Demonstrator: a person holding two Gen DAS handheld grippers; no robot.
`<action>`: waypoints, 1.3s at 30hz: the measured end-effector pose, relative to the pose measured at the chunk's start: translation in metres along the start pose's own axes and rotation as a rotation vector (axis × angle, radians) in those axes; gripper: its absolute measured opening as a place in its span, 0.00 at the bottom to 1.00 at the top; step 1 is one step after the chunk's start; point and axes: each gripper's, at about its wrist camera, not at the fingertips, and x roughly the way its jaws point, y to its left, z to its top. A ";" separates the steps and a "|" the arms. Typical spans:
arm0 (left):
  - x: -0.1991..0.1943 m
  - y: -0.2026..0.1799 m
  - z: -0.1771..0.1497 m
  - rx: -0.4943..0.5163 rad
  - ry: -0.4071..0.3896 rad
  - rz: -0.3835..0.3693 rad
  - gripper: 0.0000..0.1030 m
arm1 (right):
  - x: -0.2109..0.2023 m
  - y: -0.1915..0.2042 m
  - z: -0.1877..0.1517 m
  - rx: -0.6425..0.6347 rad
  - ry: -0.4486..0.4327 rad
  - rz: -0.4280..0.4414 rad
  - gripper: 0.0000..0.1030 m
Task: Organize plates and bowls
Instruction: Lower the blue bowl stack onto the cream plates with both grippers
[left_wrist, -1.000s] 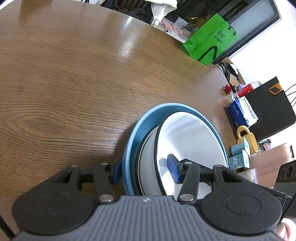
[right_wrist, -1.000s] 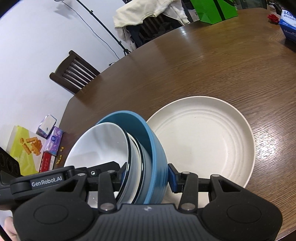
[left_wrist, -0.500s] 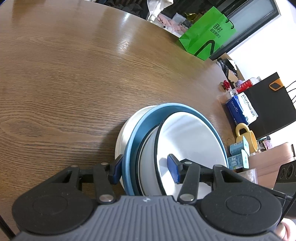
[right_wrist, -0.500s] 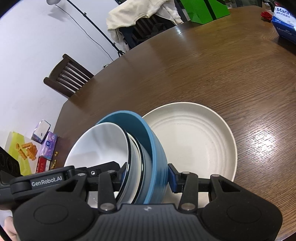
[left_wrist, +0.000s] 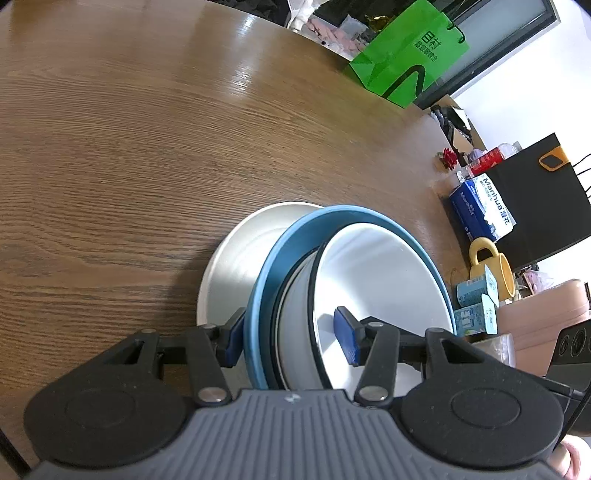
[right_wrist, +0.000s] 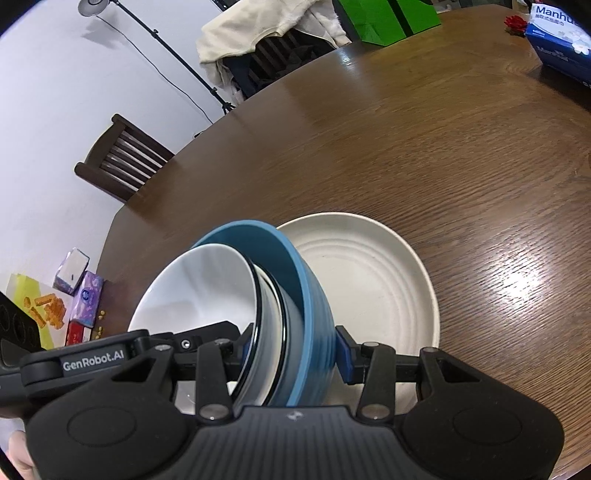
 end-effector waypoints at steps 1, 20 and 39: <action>0.001 -0.001 0.000 0.001 0.002 -0.001 0.48 | 0.000 -0.001 0.000 0.001 0.000 -0.002 0.40; 0.018 -0.006 0.005 0.001 0.020 0.003 0.48 | 0.002 -0.011 0.006 0.007 0.007 -0.028 0.40; 0.014 -0.013 0.006 0.041 -0.002 0.000 0.54 | 0.002 -0.013 0.007 0.015 0.016 -0.052 0.46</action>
